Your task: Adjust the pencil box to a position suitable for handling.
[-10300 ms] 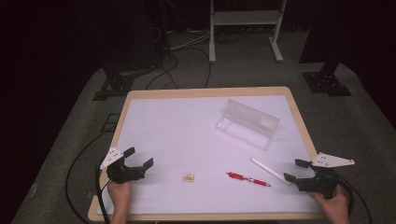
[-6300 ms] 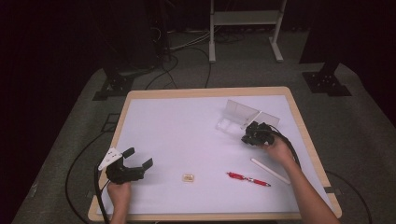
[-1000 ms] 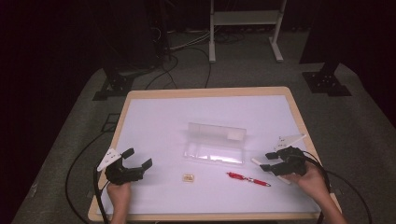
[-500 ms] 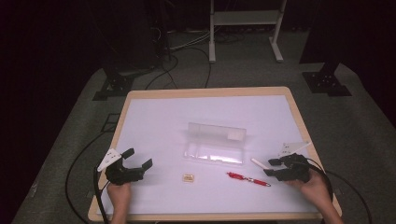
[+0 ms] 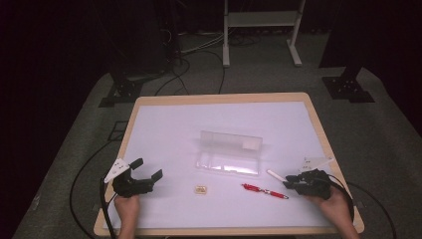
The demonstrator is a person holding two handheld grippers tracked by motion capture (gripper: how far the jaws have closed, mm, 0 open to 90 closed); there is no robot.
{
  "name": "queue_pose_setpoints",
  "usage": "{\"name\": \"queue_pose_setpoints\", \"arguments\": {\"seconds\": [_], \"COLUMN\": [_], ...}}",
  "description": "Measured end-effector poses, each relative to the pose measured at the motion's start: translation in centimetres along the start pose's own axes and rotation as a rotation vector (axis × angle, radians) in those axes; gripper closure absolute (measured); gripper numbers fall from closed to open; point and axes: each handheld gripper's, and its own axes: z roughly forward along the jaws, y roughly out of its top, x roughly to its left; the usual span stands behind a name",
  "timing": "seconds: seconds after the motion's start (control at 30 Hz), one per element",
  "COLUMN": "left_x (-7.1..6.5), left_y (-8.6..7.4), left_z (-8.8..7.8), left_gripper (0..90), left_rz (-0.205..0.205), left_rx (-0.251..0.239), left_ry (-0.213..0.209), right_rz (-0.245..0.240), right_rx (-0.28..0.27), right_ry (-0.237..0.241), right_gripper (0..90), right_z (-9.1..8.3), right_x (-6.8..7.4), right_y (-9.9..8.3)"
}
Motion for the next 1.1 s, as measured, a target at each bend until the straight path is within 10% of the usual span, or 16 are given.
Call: {"name": "queue_pose_setpoints", "arguments": {"seconds": [1.1], "left_x": [0.0], "left_y": [0.0], "left_z": [-0.1], "left_gripper": [0.0], "left_rz": [-0.006], "left_rx": [-0.008], "left_ry": [0.000], "right_rz": [0.052], "right_rx": [-0.089], "right_ry": [0.020], "right_gripper": [78.1], "right_z": [-1.0], "right_x": [0.0], "right_y": [-0.8]}}
